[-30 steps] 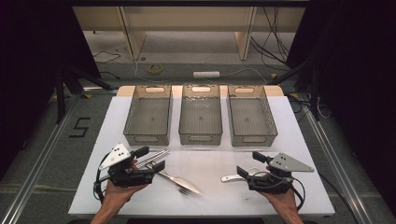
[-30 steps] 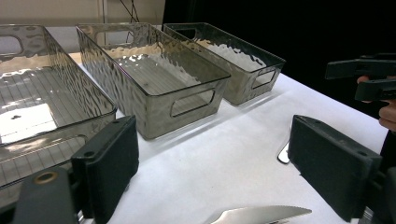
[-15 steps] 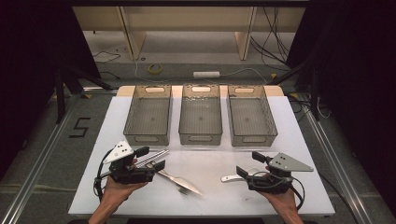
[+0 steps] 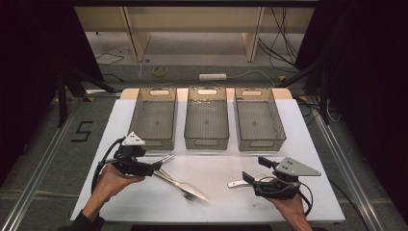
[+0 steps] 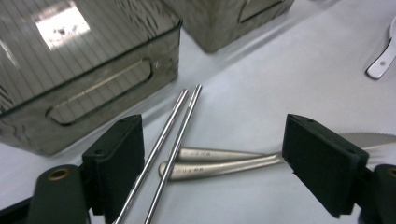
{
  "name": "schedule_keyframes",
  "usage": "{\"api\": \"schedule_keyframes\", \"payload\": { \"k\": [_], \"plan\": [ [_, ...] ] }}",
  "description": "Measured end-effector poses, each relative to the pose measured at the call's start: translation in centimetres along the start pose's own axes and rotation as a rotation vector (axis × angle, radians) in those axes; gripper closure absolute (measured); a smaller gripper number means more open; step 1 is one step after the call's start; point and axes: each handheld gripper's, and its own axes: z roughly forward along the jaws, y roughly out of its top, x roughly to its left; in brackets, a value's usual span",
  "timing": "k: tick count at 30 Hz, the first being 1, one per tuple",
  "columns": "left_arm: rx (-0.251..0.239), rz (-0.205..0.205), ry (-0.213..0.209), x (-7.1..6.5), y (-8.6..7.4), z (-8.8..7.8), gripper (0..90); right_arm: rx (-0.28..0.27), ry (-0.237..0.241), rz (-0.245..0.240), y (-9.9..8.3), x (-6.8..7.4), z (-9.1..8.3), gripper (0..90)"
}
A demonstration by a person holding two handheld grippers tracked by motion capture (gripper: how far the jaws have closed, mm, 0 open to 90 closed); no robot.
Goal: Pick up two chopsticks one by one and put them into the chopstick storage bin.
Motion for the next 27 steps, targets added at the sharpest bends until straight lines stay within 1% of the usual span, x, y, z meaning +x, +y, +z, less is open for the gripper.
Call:
{"api": "schedule_keyframes", "payload": {
  "k": [1,3,7,11,13,14,16,19,22,27],
  "plan": [
    [0.042,0.006,-0.002,0.2,0.1,0.2,21.9,0.004,0.001,-0.001,0.0,0.0,0.0,21.1],
    [0.097,0.02,0.016,0.3,0.3,0.4,22.2,0.007,0.003,0.002,0.0,0.0,0.1,21.1],
    [0.179,0.034,0.032,0.8,0.4,1.0,27.1,0.012,0.01,0.0,0.0,0.1,0.1,21.3],
    [0.249,0.02,0.016,1.7,0.1,1.9,33.6,0.013,0.017,-0.001,0.0,0.1,0.2,21.5],
    [0.289,0.021,0.016,2.1,-0.1,2.2,37.6,0.017,0.019,-0.002,0.0,0.1,0.2,21.6],
    [0.301,0.02,0.013,2.2,-0.2,2.3,40.8,0.022,0.02,-0.003,-0.1,0.1,0.2,21.6],
    [0.325,0.021,0.007,2.5,-0.4,2.6,42.5,0.024,0.022,-0.004,-0.1,0.1,0.2,21.6],
    [0.352,0.02,0.019,2.9,-0.7,2.9,46.2,0.026,0.024,-0.005,0.0,0.2,0.3,21.7],
    [0.373,0.009,0.023,3.4,-1.0,3.3,49.6,0.028,0.025,-0.006,-0.1,0.2,0.3,21.8],
    [0.407,0.011,0.019,3.9,-1.4,4.0,55.8,0.03,0.03,-0.007,-0.1,0.2,0.4,21.9]
  ]
}}
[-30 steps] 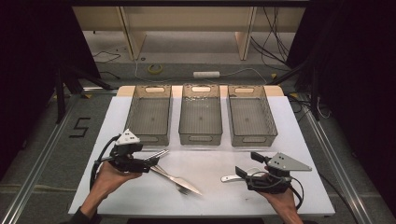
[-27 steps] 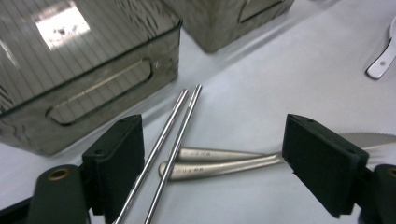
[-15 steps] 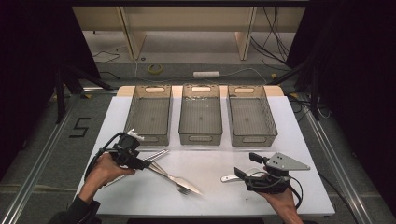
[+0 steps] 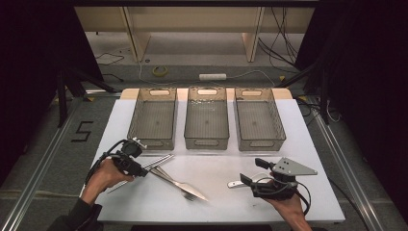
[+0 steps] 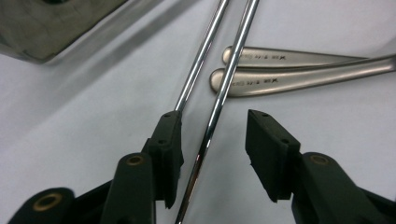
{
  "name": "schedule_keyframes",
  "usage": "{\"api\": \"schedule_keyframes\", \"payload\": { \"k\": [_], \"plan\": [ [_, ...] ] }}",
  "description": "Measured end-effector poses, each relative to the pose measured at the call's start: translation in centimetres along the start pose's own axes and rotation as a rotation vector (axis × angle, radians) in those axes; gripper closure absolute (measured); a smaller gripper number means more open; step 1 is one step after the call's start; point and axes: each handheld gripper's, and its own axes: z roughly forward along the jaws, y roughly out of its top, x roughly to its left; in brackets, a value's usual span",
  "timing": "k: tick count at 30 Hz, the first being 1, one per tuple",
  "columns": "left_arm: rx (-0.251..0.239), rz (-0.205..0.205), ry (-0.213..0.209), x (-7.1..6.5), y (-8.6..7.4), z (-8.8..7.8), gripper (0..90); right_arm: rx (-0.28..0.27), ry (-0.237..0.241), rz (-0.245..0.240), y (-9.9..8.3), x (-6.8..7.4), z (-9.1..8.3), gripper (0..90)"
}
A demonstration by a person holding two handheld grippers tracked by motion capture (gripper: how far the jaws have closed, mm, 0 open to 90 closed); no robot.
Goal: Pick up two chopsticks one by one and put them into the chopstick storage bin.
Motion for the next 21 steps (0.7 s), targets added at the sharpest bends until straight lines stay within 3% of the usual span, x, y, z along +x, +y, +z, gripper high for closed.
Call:
{"api": "schedule_keyframes", "payload": {
  "k": [21],
  "plan": [
    [0.062,0.064,0.0,0.3,0.3,1.2,71.3,0.011,0.01,0.002,0.0,0.1,0.1,22.7]
  ]
}}
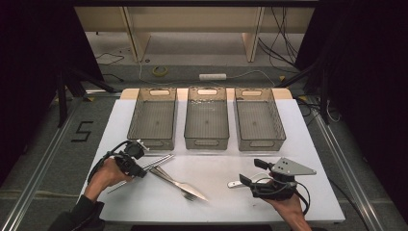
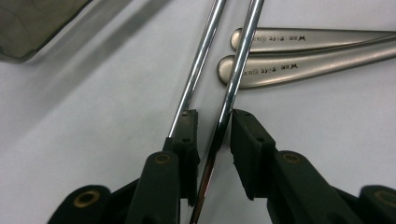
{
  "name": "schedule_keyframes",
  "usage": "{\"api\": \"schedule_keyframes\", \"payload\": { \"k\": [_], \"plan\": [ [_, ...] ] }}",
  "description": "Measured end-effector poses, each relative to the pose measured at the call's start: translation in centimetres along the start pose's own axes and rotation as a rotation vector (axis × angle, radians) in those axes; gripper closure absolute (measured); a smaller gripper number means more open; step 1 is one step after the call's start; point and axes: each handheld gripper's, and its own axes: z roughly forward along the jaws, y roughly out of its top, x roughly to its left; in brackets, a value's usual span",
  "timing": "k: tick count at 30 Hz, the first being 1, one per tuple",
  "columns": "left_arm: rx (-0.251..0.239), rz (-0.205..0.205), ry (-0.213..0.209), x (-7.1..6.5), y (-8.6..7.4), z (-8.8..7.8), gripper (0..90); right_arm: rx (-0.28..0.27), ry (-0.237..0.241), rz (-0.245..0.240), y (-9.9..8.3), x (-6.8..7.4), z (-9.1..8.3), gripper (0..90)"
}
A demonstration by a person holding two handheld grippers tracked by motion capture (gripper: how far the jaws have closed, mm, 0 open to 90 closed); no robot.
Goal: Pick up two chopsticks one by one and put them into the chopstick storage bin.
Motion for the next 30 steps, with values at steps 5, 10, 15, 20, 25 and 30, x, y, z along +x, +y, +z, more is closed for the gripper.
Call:
{"api": "schedule_keyframes", "payload": {
  "k": [5,10,15,20,25,30],
  "plan": [
    [0.005,0.021,-0.002,0.0,0.1,0.0,74.4,0.001,0.002,-0.002,0.0,0.0,0.0,22.7],
    [0.002,0.05,0.002,-0.1,0.0,0.1,78.7,0.007,0.003,-0.004,0.0,0.0,0.1,22.9],
    [0.002,0.089,0.01,-0.4,0.0,0.1,83.4,0.009,0.005,-0.004,0.0,0.0,0.1,22.9],
    [-0.008,0.112,0.014,-0.5,-0.1,0.1,84.6,0.007,0.006,-0.002,0.0,0.0,0.1,23.1],
    [-0.017,0.124,0.016,-0.7,-0.1,-0.2,85.4,0.007,0.008,-0.002,0.0,0.0,0.1,23.1],
    [-0.035,0.131,0.014,-1.0,-0.1,-0.9,85.6,0.009,0.01,-0.003,0.0,0.0,0.1,23.1]
  ]
}}
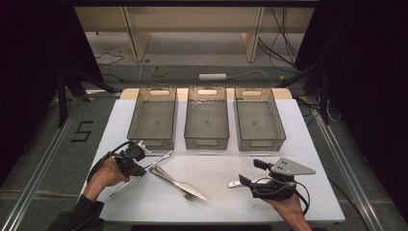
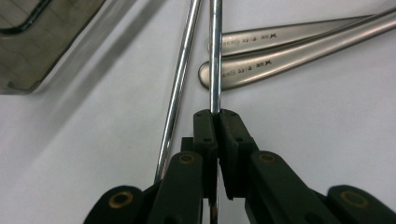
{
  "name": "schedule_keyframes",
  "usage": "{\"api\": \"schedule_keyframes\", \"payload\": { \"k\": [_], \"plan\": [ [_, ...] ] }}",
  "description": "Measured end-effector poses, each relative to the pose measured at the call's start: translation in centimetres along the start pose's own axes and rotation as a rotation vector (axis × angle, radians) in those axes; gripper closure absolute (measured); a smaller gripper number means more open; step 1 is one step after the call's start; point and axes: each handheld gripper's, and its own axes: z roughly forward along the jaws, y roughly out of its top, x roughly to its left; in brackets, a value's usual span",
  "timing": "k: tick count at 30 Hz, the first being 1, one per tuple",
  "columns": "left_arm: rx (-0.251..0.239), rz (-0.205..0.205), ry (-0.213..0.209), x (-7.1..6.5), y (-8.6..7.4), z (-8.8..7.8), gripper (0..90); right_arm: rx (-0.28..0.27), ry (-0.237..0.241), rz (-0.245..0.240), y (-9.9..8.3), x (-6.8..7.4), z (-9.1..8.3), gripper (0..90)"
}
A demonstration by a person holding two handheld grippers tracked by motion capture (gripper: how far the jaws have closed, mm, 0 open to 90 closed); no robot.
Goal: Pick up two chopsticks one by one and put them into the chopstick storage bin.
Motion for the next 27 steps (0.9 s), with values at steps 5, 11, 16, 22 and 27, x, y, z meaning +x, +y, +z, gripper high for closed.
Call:
{"api": "schedule_keyframes", "payload": {
  "k": [5,11,16,22,27],
  "plan": [
    [-0.03,-0.006,-0.003,-0.1,0.0,-0.8,85.6,-0.003,0.0,0.002,0.0,0.0,0.0,23.1],
    [-0.119,-0.019,-0.025,-0.5,0.3,-2.5,85.6,-0.005,0.002,0.003,0.0,0.0,0.0,23.1],
    [-0.238,-0.045,-0.028,-0.6,0.8,-4.3,85.6,-0.004,0.004,0.006,0.0,0.0,0.0,23.1],
    [-0.384,-0.107,0.01,0.1,1.5,-6.4,85.6,-0.007,0.006,0.003,0.0,0.0,0.0,23.1],
    [-0.473,-0.166,0.042,1.5,2.4,-7.8,85.6,-0.01,0.008,0.001,0.0,0.0,0.0,23.1]
  ]
}}
